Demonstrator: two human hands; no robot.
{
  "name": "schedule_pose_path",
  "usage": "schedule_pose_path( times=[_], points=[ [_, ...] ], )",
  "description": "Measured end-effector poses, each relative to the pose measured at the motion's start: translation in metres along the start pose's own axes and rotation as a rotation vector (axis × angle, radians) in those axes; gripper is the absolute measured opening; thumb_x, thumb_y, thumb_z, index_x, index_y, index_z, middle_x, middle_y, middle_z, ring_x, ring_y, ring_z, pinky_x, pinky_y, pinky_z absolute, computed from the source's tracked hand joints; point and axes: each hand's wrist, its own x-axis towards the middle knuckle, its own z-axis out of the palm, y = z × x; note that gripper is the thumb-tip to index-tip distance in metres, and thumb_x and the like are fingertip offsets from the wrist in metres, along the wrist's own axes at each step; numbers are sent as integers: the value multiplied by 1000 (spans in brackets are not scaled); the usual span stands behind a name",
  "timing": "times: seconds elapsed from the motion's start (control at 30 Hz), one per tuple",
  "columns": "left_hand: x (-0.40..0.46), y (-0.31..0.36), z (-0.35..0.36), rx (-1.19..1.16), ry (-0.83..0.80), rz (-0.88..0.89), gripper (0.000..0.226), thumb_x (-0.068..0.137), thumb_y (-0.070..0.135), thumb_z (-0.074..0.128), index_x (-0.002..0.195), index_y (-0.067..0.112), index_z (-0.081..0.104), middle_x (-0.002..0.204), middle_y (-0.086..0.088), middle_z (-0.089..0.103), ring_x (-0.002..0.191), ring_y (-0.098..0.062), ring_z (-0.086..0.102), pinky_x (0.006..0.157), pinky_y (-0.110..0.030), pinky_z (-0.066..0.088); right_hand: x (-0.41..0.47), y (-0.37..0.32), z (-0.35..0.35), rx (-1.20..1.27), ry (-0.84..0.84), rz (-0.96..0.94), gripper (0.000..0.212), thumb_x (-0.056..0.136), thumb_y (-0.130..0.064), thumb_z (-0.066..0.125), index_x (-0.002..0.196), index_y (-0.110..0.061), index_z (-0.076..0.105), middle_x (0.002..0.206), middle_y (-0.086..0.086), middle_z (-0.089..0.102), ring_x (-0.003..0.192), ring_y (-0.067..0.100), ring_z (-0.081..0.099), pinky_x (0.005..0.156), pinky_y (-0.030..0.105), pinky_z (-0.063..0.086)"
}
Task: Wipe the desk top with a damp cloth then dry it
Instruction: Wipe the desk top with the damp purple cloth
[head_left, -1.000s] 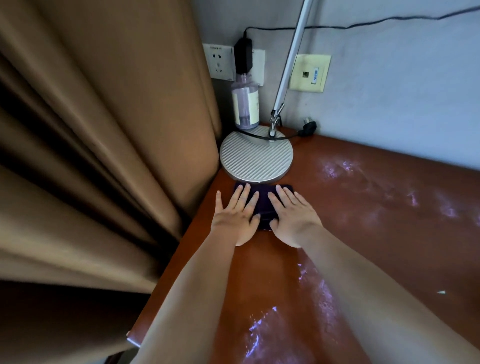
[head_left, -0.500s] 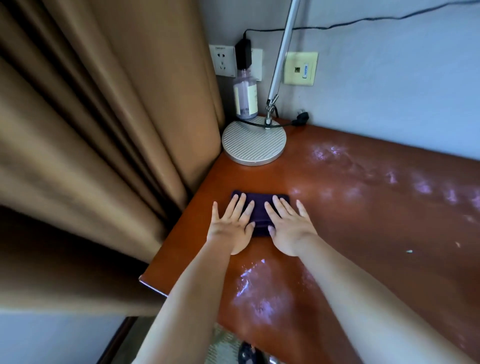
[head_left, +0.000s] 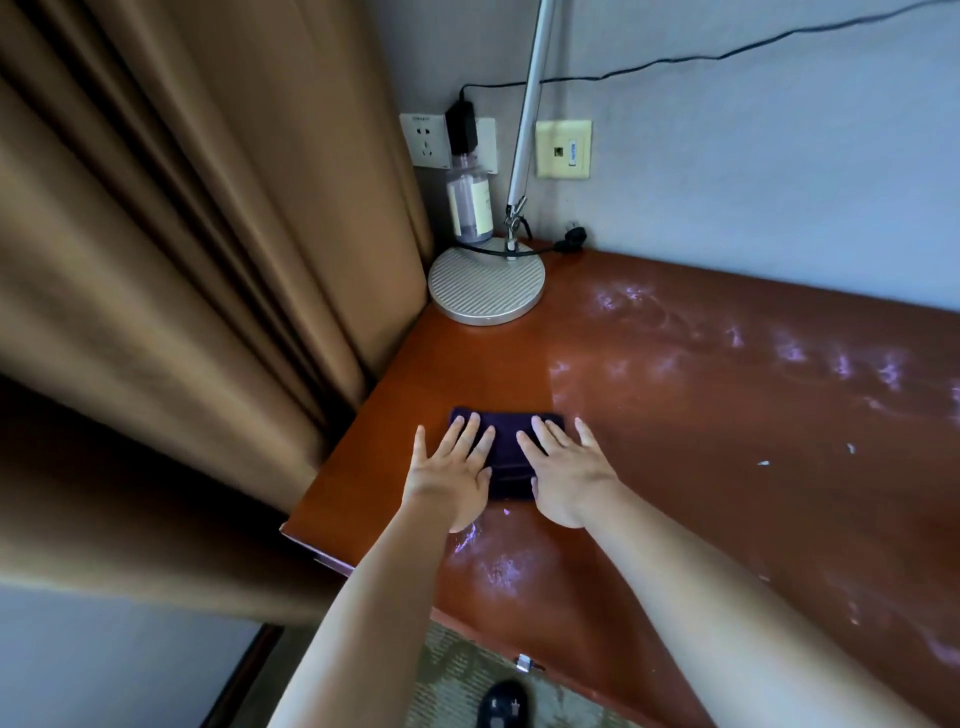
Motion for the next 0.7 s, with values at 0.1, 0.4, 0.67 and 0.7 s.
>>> schedule_pose_path(
  times=[0.1,0.4,0.67,0.7],
  points=[
    [29,-5,-16,9,71,7,55,104,38,7,153,22,-12,162,4,-12,148,-14,-13,118,-50,-10,23,8,-14,34,-2,43,61,102,-31,22,153,-17,-8,160,9,-16,148,21,-10,118,49,-9],
    [132,-8,-69,142,111,80,61,104,31,26,154,10,-2,162,-8,1,149,-28,5,120,-49,11,96,47,-52,135,43,150,62,101,-36,25,154,-20,-4,161,6,-13,148,18,-9,118,46,-9],
    [146,-18,-67,90,149,123,57,105,33,17,154,14,-2,163,-6,-1,149,-24,1,119,-51,12,108,58,-63,220,9,162,63,101,-36,28,154,-24,-2,160,1,-14,147,14,-11,118,46,-10],
    [144,-19,-66,70,147,123,56,105,33,17,155,16,-3,163,-4,-2,149,-23,-1,118,-53,11,104,57,-63,228,7,167,62,101,-37,29,154,-25,-2,160,1,-14,148,14,-10,118,46,-10]
  ],
)
